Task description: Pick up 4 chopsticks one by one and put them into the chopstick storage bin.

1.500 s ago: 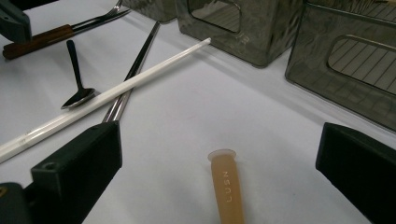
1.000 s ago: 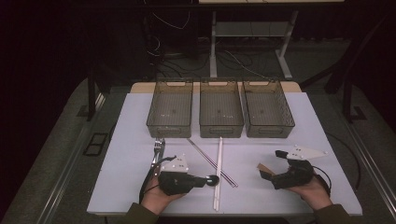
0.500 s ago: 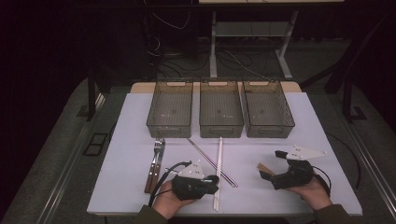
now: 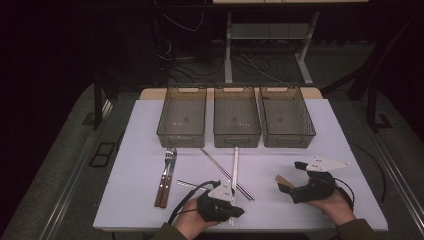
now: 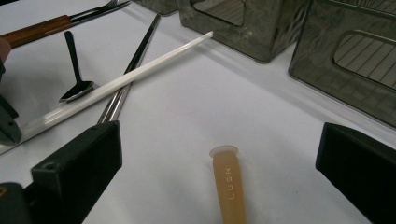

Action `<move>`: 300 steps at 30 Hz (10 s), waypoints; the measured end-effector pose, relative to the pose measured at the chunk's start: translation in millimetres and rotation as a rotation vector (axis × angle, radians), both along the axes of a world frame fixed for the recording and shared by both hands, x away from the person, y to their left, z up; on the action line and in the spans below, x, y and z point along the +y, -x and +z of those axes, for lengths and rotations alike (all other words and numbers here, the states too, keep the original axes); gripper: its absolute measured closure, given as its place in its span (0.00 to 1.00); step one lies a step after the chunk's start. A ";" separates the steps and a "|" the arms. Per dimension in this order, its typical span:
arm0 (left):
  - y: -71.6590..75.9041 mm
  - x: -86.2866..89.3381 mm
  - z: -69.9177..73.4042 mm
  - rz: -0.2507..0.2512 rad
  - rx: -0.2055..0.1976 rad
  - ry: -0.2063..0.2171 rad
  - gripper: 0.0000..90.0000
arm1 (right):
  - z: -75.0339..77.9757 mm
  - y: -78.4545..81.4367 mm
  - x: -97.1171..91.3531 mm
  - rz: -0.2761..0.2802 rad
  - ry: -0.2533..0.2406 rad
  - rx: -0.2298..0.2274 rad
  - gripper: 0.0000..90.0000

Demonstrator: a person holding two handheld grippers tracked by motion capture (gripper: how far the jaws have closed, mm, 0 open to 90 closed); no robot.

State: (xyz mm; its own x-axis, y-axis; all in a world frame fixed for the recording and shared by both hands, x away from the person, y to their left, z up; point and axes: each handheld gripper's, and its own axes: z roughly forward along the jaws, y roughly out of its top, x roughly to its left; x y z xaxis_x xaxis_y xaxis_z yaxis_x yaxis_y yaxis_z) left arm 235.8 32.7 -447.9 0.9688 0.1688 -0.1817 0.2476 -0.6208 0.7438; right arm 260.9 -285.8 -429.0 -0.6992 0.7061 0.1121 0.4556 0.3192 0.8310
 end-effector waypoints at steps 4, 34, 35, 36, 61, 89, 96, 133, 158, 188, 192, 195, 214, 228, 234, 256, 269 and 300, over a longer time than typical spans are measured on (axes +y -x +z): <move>2.5 -3.2 -2.7 -0.009 0.001 -0.017 0.99 | 0.0 0.1 -0.1 0.000 0.000 -0.001 0.01; 3.7 2.4 -4.3 -0.032 0.038 -0.048 0.99 | 0.5 0.6 -1.0 -0.005 0.001 0.000 0.01; 3.9 2.7 -4.2 -0.030 0.040 -0.047 0.99 | 0.5 0.6 -1.1 -0.005 0.001 0.001 0.01; 3.9 3.0 -4.2 -0.031 0.042 -0.048 0.99 | 0.5 0.6 -1.1 -0.005 0.001 0.001 0.01; 4.0 17.9 -2.0 -0.008 0.077 -0.069 0.99 | 0.4 0.6 -1.0 -0.006 0.003 0.001 0.01; -0.1 33.2 0.4 0.001 0.093 -0.100 0.99 | 0.1 0.7 -0.8 -0.006 0.006 -0.001 0.01; -1.7 39.2 1.8 0.018 0.091 -0.115 0.99 | 0.2 0.7 -1.0 -0.006 0.006 -0.001 0.01; -5.9 65.8 5.1 0.066 0.095 -0.148 0.99 | 0.4 1.1 -1.4 -0.009 0.005 0.000 0.01; -11.9 82.3 7.8 0.114 0.064 -0.178 0.99 | 0.3 1.1 -1.3 -0.008 0.006 0.000 0.01; -16.5 93.7 9.2 0.160 0.050 -0.180 0.99 | 0.3 1.1 -1.1 -0.006 0.007 -0.001 0.01; -15.8 92.7 12.0 0.151 0.047 -0.149 0.98 | 0.3 1.0 -1.1 -0.007 0.006 0.000 0.01; -15.8 91.1 13.2 0.147 0.038 -0.132 0.96 | 0.1 0.9 -0.7 -0.005 0.006 0.000 0.01; -27.7 57.0 10.7 0.166 -0.031 -0.068 0.89 | -0.2 0.4 -0.3 -0.005 0.006 0.001 0.01; -27.8 51.9 7.8 0.153 -0.072 -0.082 0.92 | -0.1 0.3 -0.3 -0.004 0.004 0.001 0.01; -27.5 51.1 7.0 0.147 -0.080 -0.087 0.92 | -0.1 0.5 -0.2 -0.003 0.003 0.001 0.01; -26.0 40.2 0.1 0.135 -0.057 -0.101 0.89 | 0.0 0.2 -0.5 -0.001 0.004 -0.004 0.01; -24.8 41.1 -1.9 0.114 -0.076 -0.090 0.93 | 0.3 1.1 -0.4 -0.002 -0.001 0.003 0.01; -24.9 50.1 13.8 0.138 -0.028 0.019 0.93 | -3.2 2.3 2.8 0.040 -0.020 0.013 0.01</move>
State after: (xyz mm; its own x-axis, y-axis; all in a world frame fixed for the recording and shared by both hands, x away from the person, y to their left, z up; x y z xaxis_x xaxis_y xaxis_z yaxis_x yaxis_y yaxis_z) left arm 260.7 82.8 -434.1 0.9413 0.2978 -0.1589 0.3085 -0.5682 0.7629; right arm 258.6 -283.0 -432.2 -0.7253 0.6749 0.1358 0.4539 0.3205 0.8314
